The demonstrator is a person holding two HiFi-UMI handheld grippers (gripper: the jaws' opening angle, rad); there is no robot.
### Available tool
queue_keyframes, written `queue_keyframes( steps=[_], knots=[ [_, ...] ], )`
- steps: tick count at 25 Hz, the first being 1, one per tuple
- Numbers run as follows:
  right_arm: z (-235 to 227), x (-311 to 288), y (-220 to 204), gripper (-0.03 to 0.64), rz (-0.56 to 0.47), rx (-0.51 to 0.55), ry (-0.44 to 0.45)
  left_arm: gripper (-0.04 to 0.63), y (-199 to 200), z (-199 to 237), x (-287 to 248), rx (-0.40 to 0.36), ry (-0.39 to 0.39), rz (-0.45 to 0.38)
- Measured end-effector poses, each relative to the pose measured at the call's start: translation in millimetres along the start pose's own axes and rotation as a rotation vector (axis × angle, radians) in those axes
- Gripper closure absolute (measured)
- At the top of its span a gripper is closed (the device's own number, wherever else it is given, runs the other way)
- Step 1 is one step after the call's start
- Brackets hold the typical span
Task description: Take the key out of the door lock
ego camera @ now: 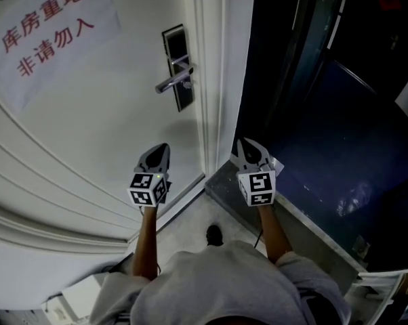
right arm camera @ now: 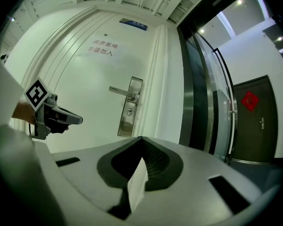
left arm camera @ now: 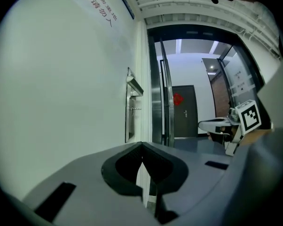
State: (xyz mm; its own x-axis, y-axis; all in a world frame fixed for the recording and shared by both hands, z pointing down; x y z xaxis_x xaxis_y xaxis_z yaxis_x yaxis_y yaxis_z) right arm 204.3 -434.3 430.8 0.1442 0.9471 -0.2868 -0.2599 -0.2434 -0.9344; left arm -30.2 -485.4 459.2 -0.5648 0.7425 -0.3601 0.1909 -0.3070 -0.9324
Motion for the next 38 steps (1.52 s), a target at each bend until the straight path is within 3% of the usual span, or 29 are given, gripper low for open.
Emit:
queue_keyframes(
  steps=[13, 28, 38],
  knots=[
    [-33.8, -100.3, 16.9, 0.595, -0.007, 0.014, 0.064, 0.578, 25.4, 30.2, -73.5, 0.0, 0.048, 0.0],
    [-14.3, -128.7, 19.0, 0.594, 0.021, 0.029, 0.087, 0.578, 29.2, 50.9, -72.0, 0.006, 0.047, 0.003],
    [22.9, -143.5, 38.5, 0.595, -0.015, 0.07, 0.17, 0.578, 23.9, 72.8, -40.8, 0.019, 0.112, -0.003]
  ],
)
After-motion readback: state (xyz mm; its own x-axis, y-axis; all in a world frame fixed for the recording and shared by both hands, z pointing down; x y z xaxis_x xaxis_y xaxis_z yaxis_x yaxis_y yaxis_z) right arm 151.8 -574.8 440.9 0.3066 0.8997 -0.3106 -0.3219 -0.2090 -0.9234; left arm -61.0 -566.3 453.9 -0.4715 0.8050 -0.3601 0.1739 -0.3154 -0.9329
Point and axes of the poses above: the fingertips, and each gripper's own axes: x backward along the fingers, z to its left, y out of its top, the point moved 2 cm from there along x, backward along the fingers, and after that the axes turned 15 degrees about z, right-handed, at the moved point
